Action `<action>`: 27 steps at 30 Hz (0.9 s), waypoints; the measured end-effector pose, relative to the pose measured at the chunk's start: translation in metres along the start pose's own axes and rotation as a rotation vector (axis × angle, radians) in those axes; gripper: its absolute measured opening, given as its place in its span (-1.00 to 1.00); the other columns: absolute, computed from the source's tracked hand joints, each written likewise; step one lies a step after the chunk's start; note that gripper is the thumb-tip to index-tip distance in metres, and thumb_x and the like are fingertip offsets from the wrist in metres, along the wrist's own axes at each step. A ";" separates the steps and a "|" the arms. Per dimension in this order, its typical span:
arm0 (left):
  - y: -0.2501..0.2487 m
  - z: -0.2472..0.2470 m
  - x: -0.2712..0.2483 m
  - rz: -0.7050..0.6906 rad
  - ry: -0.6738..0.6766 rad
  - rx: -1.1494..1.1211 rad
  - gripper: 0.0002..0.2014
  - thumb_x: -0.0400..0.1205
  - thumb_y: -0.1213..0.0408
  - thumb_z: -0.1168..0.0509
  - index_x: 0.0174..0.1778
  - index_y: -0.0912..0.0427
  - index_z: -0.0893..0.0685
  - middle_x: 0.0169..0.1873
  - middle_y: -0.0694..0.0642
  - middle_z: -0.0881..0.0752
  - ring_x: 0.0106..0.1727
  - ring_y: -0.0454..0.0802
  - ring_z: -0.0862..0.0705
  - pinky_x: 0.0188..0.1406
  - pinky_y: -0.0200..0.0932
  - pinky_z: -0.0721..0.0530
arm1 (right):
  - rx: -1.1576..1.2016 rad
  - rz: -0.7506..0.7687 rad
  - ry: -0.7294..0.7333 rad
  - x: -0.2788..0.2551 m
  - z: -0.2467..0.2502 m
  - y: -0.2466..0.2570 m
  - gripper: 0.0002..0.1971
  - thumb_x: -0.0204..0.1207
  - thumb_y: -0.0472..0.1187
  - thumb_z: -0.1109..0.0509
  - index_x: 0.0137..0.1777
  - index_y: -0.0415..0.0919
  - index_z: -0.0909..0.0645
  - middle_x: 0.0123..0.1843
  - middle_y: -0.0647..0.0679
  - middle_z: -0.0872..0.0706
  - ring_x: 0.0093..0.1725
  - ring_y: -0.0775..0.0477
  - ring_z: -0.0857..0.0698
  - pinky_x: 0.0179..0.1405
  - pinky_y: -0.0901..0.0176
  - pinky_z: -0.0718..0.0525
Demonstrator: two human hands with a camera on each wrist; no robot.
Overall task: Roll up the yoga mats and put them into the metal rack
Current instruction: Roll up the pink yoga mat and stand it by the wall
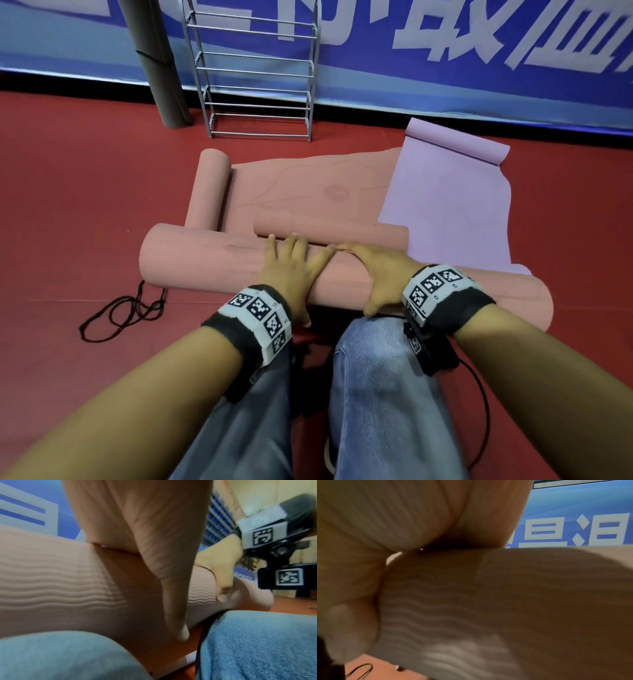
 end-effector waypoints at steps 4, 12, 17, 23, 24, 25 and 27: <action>0.008 -0.003 0.005 0.032 0.007 0.030 0.32 0.22 -0.12 -0.64 0.69 -0.13 0.21 0.52 0.34 -0.24 0.58 0.30 -0.20 0.57 0.33 -0.13 | -0.132 -0.038 -0.074 -0.002 0.000 0.004 0.30 -0.03 0.07 -0.73 0.66 0.19 0.02 0.48 -0.06 -0.46 0.45 -0.14 -0.43 0.42 -0.16 -0.43; 0.014 0.003 0.023 0.040 0.092 -0.037 -0.03 0.24 0.04 -0.61 0.52 -0.11 -0.22 0.29 0.17 -0.53 0.34 0.22 -0.52 0.35 0.23 -0.42 | -0.255 -0.187 -0.205 -0.018 -0.010 -0.005 0.14 0.20 -0.02 -0.64 0.66 0.23 0.06 0.39 -0.10 -0.48 0.42 -0.18 -0.45 0.51 -0.28 -0.26; 0.015 0.004 0.023 -0.002 0.123 -0.069 -0.22 0.25 0.07 -0.62 0.32 -0.03 -0.36 0.11 0.11 -0.65 0.19 0.18 -0.63 0.06 0.03 -0.43 | -0.219 -0.128 -0.174 -0.014 -0.004 -0.002 0.09 0.16 -0.04 -0.64 0.63 0.19 -0.06 0.17 -0.10 -0.61 0.22 -0.20 -0.59 0.29 -0.11 -0.45; 0.012 0.023 0.008 -0.039 0.159 -0.081 -0.31 0.25 0.08 -0.60 0.24 -0.06 -0.40 -0.01 0.04 -0.70 0.08 0.14 -0.69 0.09 0.03 -0.57 | -0.205 -0.058 -0.165 -0.027 0.014 0.009 0.02 0.15 -0.03 -0.63 0.61 0.17 -0.17 0.07 -0.09 -0.72 0.05 -0.20 -0.70 0.04 0.07 -0.65; 0.012 0.027 0.007 -0.042 0.164 -0.070 -0.32 0.25 0.06 -0.60 0.23 -0.07 -0.42 -0.03 0.03 -0.70 0.07 0.11 -0.70 0.11 0.05 -0.62 | -0.186 -0.048 -0.156 -0.031 0.018 0.010 0.01 0.15 -0.03 -0.63 0.60 0.18 -0.20 0.07 -0.08 -0.73 0.04 -0.19 -0.71 -0.02 0.10 -0.65; 0.013 0.031 0.007 -0.047 0.181 -0.052 -0.34 0.27 0.04 -0.59 0.24 -0.09 -0.44 -0.05 0.01 -0.69 0.05 0.08 -0.71 0.11 0.03 -0.66 | -0.164 -0.037 -0.138 -0.033 0.021 0.010 0.00 0.14 -0.03 -0.64 0.59 0.20 -0.22 0.07 -0.07 -0.73 0.03 -0.17 -0.71 -0.07 0.14 -0.63; 0.009 0.036 0.003 -0.047 0.226 0.041 -0.46 0.42 0.07 -0.52 0.29 -0.07 -0.48 -0.10 0.00 -0.64 0.10 0.03 -0.71 0.16 -0.06 -0.67 | -0.114 -0.015 -0.086 -0.037 0.027 0.012 -0.02 0.12 -0.03 -0.67 0.55 0.24 -0.27 0.02 -0.07 -0.72 -0.01 -0.14 -0.70 -0.09 0.15 -0.64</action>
Point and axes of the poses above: each hand's wrist, its own x-axis towards the middle knuckle, its own z-axis out of the back of the hand, y = z × x, the point moved 9 cm from there along x, towards the middle knuckle
